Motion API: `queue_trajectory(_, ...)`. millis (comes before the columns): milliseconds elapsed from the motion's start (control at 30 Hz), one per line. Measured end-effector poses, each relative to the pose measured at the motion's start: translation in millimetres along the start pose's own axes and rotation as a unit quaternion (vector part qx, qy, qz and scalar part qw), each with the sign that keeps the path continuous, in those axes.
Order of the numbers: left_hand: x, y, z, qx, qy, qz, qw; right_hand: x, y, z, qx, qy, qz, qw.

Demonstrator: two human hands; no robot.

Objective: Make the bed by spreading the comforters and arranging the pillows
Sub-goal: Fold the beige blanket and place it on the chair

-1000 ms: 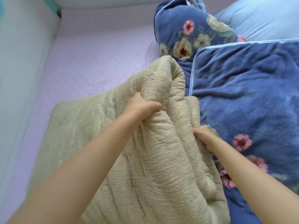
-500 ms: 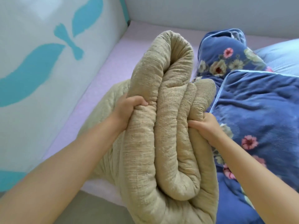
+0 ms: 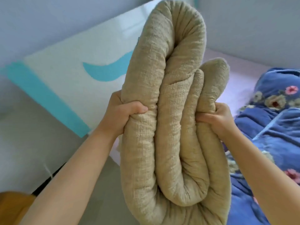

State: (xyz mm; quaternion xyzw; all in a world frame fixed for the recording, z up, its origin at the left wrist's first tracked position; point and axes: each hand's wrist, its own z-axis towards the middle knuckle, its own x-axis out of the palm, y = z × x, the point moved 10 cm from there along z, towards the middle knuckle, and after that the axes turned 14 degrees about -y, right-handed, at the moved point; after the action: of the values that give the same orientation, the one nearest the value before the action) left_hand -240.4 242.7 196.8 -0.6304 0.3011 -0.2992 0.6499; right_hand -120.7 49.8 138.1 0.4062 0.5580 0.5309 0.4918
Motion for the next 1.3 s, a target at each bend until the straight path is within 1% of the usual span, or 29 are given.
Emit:
queue_trajectory(133,-53,-34,-41,0.074,-0.067,0.002,0.995,44,46,-28,-0.045,0.088,0.030,0.995)
queue_trajectory(200,-87,-47,-65,0.095,-0.115,0.005,0.989,71,68,-45,-0.062,0.130,0.028,0.989)
queue_trajectory(267,-116,-56,-85,0.105,-0.158,0.010,0.982,94,90,-60,-0.087,0.160,0.022,0.983)
queue_trajectory(433,-198,-77,-150,0.129,-0.249,0.041,0.959,175,135,-126,-0.122,0.281,-0.001,0.952)
queue_trajectory(533,-255,-75,-189,0.123,-0.299,0.081,0.943,229,138,-173,-0.125,0.344,-0.033,0.930)
queue_trajectory(600,-285,-74,-214,0.108,-0.318,0.107,0.936,261,136,-206,-0.129,0.382,-0.047,0.914)
queue_trajectory(633,-310,-75,-231,0.103,-0.339,0.119,0.928,287,135,-230,-0.133,0.412,-0.050,0.900)
queue_trajectory(700,-348,-77,-255,0.094,-0.372,0.148,0.912,324,136,-267,-0.129,0.447,-0.053,0.884)
queue_trajectory(867,-449,-97,-309,0.091,-0.468,0.229,0.849,421,157,-357,-0.159,0.514,-0.041,0.842)
queue_trajectory(967,-500,-114,-345,0.091,-0.522,0.254,0.809,476,174,-413,-0.155,0.568,-0.006,0.808)
queue_trajectory(1100,-556,-131,-373,0.081,-0.574,0.264,0.770,537,199,-469,-0.135,0.617,0.049,0.773)
queue_trajectory(1167,-581,-137,-372,0.080,-0.584,0.283,0.757,566,204,-485,-0.123,0.630,0.064,0.764)
queue_trajectory(1233,-615,-133,-361,0.070,-0.586,0.292,0.753,605,203,-495,-0.111,0.635,0.070,0.761)
queue_trajectory(1300,-648,-124,-347,0.043,-0.588,0.301,0.750,645,193,-500,-0.096,0.636,0.064,0.763)
